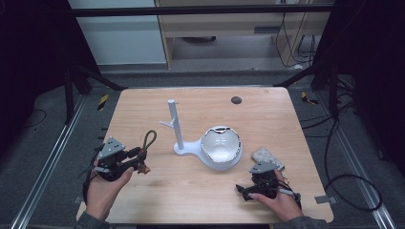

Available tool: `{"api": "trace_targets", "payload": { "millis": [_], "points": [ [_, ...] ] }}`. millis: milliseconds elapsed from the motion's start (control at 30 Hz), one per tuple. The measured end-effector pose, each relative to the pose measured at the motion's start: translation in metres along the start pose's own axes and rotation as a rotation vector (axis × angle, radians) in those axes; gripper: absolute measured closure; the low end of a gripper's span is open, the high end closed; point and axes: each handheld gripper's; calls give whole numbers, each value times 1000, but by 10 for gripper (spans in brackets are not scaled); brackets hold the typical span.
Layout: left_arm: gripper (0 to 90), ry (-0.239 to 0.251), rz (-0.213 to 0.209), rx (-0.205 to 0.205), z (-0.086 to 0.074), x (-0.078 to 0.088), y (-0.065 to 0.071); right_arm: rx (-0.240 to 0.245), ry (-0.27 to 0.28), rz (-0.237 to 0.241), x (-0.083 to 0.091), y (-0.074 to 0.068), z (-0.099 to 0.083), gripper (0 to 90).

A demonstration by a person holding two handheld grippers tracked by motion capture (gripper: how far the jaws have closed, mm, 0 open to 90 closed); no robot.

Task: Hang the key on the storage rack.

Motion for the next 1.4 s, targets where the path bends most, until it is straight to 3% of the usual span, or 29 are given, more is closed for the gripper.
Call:
{"api": "trace_targets", "payload": {
  "millis": [1400],
  "points": [
    [657, 75, -49, -36, 15, 13, 23, 0, 0, 0, 0, 0, 0, 2]
  ]
}}
Point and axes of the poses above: each handheld gripper's, and its own axes: x roughly backward along the jaws, z roughly out of its top, y roughly to its right, and after that the axes turned 10 degrees about -z, right-handed
